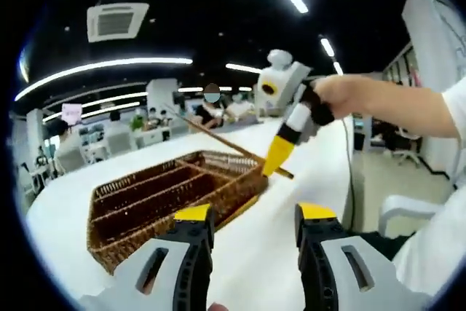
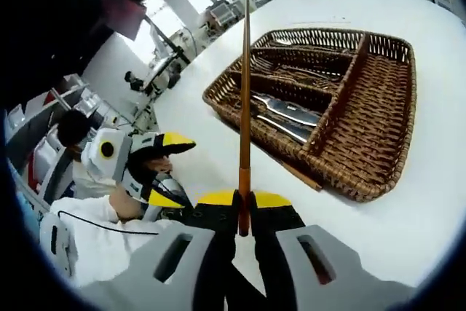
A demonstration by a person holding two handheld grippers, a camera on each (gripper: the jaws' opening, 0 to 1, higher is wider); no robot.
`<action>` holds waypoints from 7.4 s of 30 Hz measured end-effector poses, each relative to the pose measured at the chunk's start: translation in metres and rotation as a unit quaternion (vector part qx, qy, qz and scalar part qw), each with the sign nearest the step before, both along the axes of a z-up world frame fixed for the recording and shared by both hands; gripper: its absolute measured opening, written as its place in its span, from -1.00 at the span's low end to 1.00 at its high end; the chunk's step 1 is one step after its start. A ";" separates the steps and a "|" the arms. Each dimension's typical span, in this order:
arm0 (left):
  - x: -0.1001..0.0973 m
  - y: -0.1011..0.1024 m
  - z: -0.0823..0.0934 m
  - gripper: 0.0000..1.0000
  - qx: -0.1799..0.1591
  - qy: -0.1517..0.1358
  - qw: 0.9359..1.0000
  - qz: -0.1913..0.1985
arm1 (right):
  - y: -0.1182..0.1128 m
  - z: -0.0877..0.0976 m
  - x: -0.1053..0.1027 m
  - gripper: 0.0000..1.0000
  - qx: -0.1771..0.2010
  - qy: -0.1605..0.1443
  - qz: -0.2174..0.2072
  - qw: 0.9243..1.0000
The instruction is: Arrange the knives, forks, and spoons in their matching storage slots by inserting each utensil handle-first until every utensil is classified and aligned in the correct compartment
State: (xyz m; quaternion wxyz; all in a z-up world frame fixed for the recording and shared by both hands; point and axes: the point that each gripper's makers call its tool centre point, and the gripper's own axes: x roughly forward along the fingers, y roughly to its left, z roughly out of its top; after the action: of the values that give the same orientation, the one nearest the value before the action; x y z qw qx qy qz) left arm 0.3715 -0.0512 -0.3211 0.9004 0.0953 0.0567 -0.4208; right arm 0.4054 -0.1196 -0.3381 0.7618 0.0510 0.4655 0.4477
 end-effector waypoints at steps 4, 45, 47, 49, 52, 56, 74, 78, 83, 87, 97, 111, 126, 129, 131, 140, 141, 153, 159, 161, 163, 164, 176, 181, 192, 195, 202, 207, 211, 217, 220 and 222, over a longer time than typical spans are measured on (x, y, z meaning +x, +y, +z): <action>0.000 -0.002 0.005 0.14 0.018 -0.018 1.000 0.000 | -0.006 0.002 0.006 -0.89 -0.009 0.015 -0.014 1.000; 0.003 -0.003 0.020 0.83 0.049 0.002 0.999 0.001 | -0.063 -0.014 0.065 -0.89 -0.213 0.182 -0.190 0.941; 0.003 -0.003 0.020 0.83 0.050 0.003 0.999 0.001 | -0.063 -0.015 0.067 -0.88 -0.217 0.185 -0.193 0.939; 0.003 -0.003 0.020 0.83 0.053 0.004 0.999 0.000 | -0.061 -0.016 0.067 -0.88 -0.217 0.189 -0.196 0.938; 0.003 -0.002 0.020 0.83 0.059 0.004 0.998 0.000 | -0.062 -0.018 0.074 -0.89 -0.219 0.194 -0.201 0.935; 0.004 0.001 0.020 0.82 0.058 0.006 0.998 0.004 | -0.062 -0.027 0.076 -0.88 -0.224 0.203 -0.215 0.929; 0.000 0.003 0.008 0.81 0.066 0.013 0.998 0.004 | -0.054 -0.047 0.092 -0.89 -0.239 0.205 -0.243 0.917; 0.000 0.005 0.007 0.81 0.066 0.014 0.998 0.006 | -0.055 -0.049 0.095 -0.89 -0.239 0.203 -0.249 0.916; 0.000 0.007 0.005 0.81 0.068 0.017 0.998 0.006 | -0.062 -0.053 0.096 -0.89 -0.245 0.201 -0.262 0.912; 0.000 0.007 0.004 0.81 0.068 0.018 0.997 0.005 | -0.063 -0.057 0.097 -0.89 -0.239 0.208 -0.267 0.910; -0.002 0.008 0.001 0.80 0.069 0.020 0.997 0.006 | -0.064 -0.069 0.094 -0.88 -0.241 0.208 -0.267 0.909; -0.003 0.006 -0.001 0.80 0.070 0.022 0.997 0.004 | -0.065 -0.072 0.095 -0.87 -0.235 0.206 -0.263 0.913; 0.000 0.007 0.000 0.80 0.072 0.022 0.997 0.005 | -0.063 -0.070 0.096 -0.87 -0.237 0.196 -0.252 0.917; 0.000 0.006 0.000 0.80 0.072 0.022 0.997 0.005 | -0.063 -0.070 0.096 -0.85 -0.238 0.194 -0.248 0.919; 0.001 0.006 0.000 0.80 0.072 0.021 0.997 0.004 | -0.062 -0.069 0.095 -0.83 -0.236 0.196 -0.247 0.919; 0.000 0.007 0.000 0.80 0.075 0.021 0.997 0.005 | -0.066 -0.069 0.096 -0.79 -0.238 0.193 -0.248 0.919; 0.000 0.007 0.000 0.80 0.075 0.021 0.997 0.005 | -0.067 -0.067 0.100 -0.78 -0.233 0.186 -0.257 0.919; 0.000 0.007 -0.003 0.80 0.076 0.023 0.997 0.005 | -0.068 -0.071 0.115 -0.82 -0.240 0.155 -0.269 0.920; 0.001 0.008 -0.004 0.80 0.077 0.024 0.997 0.007 | -0.066 -0.071 0.117 -0.87 -0.235 0.159 -0.271 0.920; 0.001 0.008 -0.004 0.80 0.077 0.024 0.997 0.006 | -0.066 -0.072 0.117 -0.88 -0.236 0.159 -0.272 0.919; 0.001 0.008 -0.005 0.79 0.078 0.024 0.997 0.005 | -0.065 -0.072 0.117 -0.87 -0.236 0.158 -0.270 0.920; 0.000 0.008 -0.006 0.79 0.080 0.024 0.997 0.005 | -0.064 -0.072 0.117 -0.87 -0.236 0.159 -0.269 0.920; 0.000 0.009 -0.007 0.79 0.081 0.023 0.996 0.005 | -0.067 -0.061 0.118 -0.83 -0.236 0.145 -0.263 0.924; -0.002 0.008 -0.008 0.79 0.081 0.023 0.996 0.004 | -0.073 -0.047 0.119 -0.82 -0.246 0.125 -0.246 0.929; -0.004 0.006 -0.008 0.79 0.083 0.023 0.996 0.003 | -0.068 -0.024 0.100 -0.84 -0.257 0.082 -0.121 0.955; -0.003 0.006 -0.008 0.79 0.083 0.024 0.996 0.004 | -0.068 -0.020 0.093 -0.85 -0.268 0.066 -0.090 0.957; -0.003 0.006 -0.008 0.79 0.082 0.025 0.996 0.005 | -0.063 -0.011 0.081 -0.87 -0.283 0.016 0.007 0.959; -0.002 0.006 -0.008 0.80 0.079 0.025 0.997 0.006 | -0.055 -0.008 0.073 -0.87 -0.288 -0.015 0.073 0.955; -0.002 0.006 -0.007 0.80 0.077 0.024 0.997 0.007 | -0.049 -0.006 0.064 -0.87 -0.296 -0.054 0.153 0.941; -0.002 0.005 -0.005 0.87 0.063 0.024 0.998 0.003 | -0.039 -0.007 0.055 -0.82 -0.293 -0.099 0.223 0.925; -0.003 0.003 -0.004 0.91 0.055 0.022 0.998 0.001 | -0.036 -0.010 0.048 -0.82 -0.293 -0.107 0.236 0.920; -0.003 0.003 -0.003 0.93 0.048 0.023 0.999 0.002 | -0.032 -0.013 0.044 -0.82 -0.288 -0.112 0.249 0.918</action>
State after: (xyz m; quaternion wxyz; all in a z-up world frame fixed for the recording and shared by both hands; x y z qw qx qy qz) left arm 0.3686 -0.0478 -0.3244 0.8940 0.1283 0.0978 -0.4180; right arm 0.4490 -0.1520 -0.3507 0.6545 -0.3391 0.4835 0.4721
